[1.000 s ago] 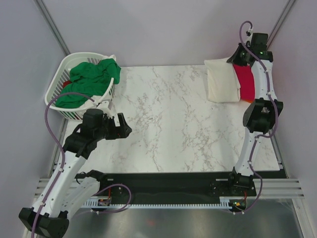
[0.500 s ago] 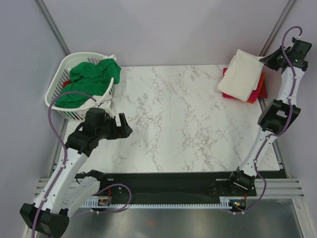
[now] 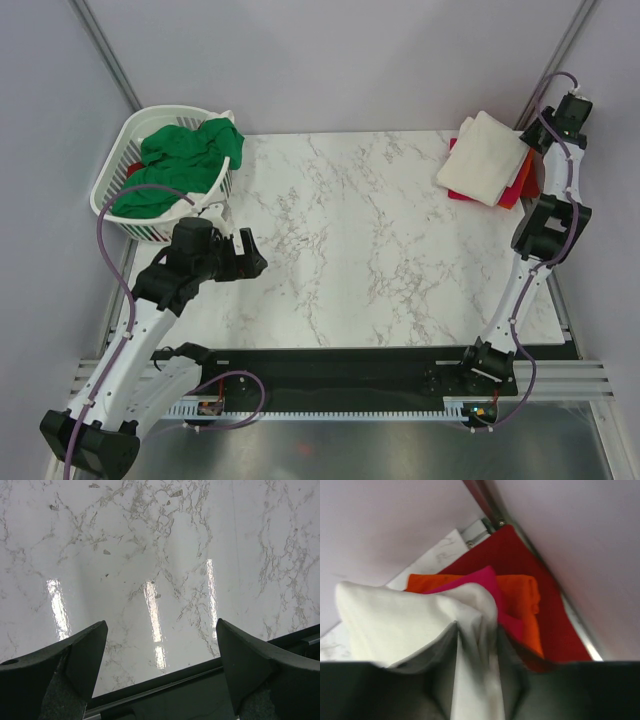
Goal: Fold and stack the t-shirts
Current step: Neatly place the folded tshirt to the corner
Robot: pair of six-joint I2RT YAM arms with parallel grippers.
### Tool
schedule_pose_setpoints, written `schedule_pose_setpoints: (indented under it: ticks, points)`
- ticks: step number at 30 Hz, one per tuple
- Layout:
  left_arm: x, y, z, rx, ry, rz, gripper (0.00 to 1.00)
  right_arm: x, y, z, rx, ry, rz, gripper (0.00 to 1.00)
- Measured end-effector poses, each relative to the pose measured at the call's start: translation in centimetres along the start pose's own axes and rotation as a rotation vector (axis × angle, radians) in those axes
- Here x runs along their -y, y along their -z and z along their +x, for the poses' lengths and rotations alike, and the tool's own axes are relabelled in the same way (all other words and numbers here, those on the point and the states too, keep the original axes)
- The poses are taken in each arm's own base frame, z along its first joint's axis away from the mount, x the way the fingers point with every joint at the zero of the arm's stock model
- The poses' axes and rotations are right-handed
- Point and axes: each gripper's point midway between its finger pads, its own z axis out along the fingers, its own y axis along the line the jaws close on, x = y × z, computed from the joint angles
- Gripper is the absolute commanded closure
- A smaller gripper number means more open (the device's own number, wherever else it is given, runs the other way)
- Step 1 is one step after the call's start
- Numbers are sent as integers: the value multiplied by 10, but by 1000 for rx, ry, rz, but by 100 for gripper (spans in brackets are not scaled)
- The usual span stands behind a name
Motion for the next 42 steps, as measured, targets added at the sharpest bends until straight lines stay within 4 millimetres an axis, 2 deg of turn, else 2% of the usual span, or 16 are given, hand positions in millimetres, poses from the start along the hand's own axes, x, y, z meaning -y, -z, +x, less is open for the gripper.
schedule_pose_setpoints:
  ticks: [1, 2, 10, 14, 18, 20, 21, 22, 23, 24, 26, 29, 32, 35, 38, 42]
  points:
    - [0, 0, 0, 0, 0, 0, 3, 4, -4, 0, 15, 12, 30, 34]
    - [0, 0, 0, 1, 0, 0, 4, 8, -7, -1, 28, 24, 60, 30]
    - [0, 1, -1, 6, -1, -1, 4, 23, 6, -10, 69, 76, 224, 11]
    - [0, 4, -2, 21, -2, 1, 4, 6, 49, -53, 170, 89, 250, 7]
    - [-1, 7, -4, 40, -3, -3, 4, -34, 134, -127, 367, 78, 178, 6]
    - [-1, 8, -5, 49, -4, -6, 4, -58, 177, -150, 443, 69, 86, 26]
    - [-1, 9, -6, 54, -5, -5, 4, -67, 191, -155, 462, 68, 49, 69]
    - [-1, 10, -6, 59, -5, -3, 4, -80, 204, -160, 477, 65, -19, 87]
    - [-1, 11, -6, 62, -5, -2, 4, -92, 210, -161, 480, 54, -89, 99]
    - [-1, 11, -7, 65, -5, -1, 4, -101, 210, -159, 472, 48, -144, 100]
    - [-1, 12, -7, 65, -6, -1, 4, -119, 191, -142, 405, 15, -278, 100]
    - [-1, 12, -7, 66, -6, 0, 4, -127, 127, -83, 204, -67, -428, 100]
    - [-1, 12, -7, 66, -6, 0, 4, -109, 62, -5, -24, -174, -449, 100]
    - [-1, 12, -7, 66, -6, 0, 4, -86, 18, 64, -206, -266, -421, 100]
    - [-1, 12, -7, 65, -6, -1, 4, -73, 4, 87, -266, -310, -410, 100]
    - [-1, 11, -7, 64, -5, -1, 4, -55, 2, 70, -214, -314, -396, 100]
